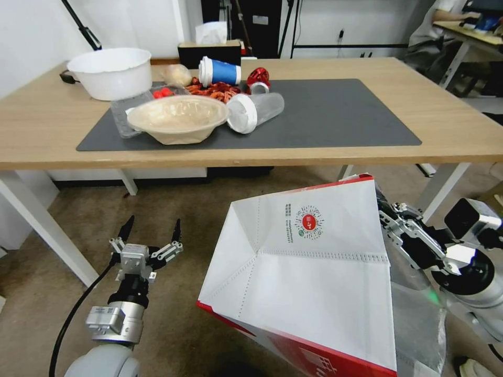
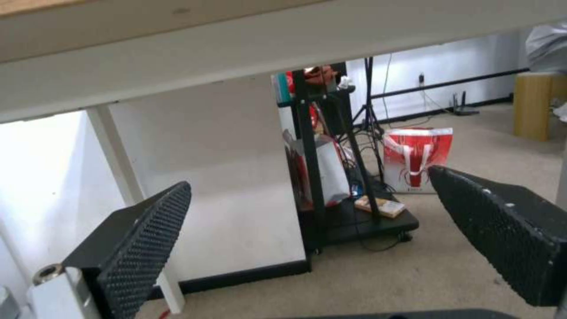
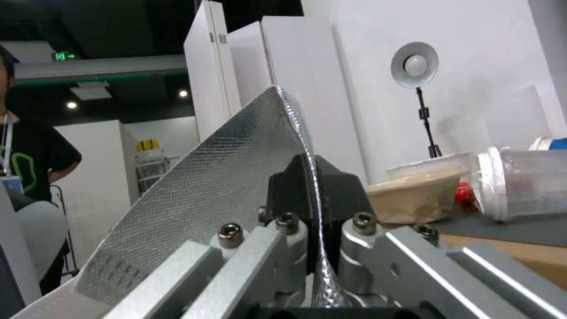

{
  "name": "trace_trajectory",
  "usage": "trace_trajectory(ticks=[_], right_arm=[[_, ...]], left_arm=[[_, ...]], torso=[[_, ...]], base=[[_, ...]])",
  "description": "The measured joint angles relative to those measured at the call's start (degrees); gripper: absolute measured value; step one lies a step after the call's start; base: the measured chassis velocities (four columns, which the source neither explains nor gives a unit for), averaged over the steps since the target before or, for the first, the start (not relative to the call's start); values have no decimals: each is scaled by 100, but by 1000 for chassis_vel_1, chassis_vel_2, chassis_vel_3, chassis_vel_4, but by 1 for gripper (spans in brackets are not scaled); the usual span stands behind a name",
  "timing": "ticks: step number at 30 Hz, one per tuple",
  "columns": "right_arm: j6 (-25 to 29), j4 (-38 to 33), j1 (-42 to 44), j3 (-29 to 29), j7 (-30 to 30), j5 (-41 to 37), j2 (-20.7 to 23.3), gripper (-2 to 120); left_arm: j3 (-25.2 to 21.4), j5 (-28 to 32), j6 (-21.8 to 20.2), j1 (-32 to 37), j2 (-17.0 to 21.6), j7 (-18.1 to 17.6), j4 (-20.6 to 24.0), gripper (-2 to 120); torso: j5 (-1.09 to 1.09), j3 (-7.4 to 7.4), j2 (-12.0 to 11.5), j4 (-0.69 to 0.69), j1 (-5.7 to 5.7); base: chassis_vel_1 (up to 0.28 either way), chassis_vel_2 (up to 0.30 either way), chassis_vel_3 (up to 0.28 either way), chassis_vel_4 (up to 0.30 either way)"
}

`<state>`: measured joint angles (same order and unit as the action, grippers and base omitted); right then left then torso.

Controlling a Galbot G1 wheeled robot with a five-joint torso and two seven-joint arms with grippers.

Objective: Pick up the food delivery bag from the floor and place it on the table.

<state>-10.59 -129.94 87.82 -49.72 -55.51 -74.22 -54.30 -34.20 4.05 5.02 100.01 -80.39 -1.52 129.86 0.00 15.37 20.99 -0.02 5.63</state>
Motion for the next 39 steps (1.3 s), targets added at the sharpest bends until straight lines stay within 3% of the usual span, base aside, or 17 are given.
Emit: trace_trajectory(ticks=[39], right_arm=[[18,8,40,-35,-112,118,-52,0]], left_arm=[[-12,-15,14,40,-44,-20,81,100]], torso=[[0,593,928,-1,335]], base=[[0,0,0,0]])
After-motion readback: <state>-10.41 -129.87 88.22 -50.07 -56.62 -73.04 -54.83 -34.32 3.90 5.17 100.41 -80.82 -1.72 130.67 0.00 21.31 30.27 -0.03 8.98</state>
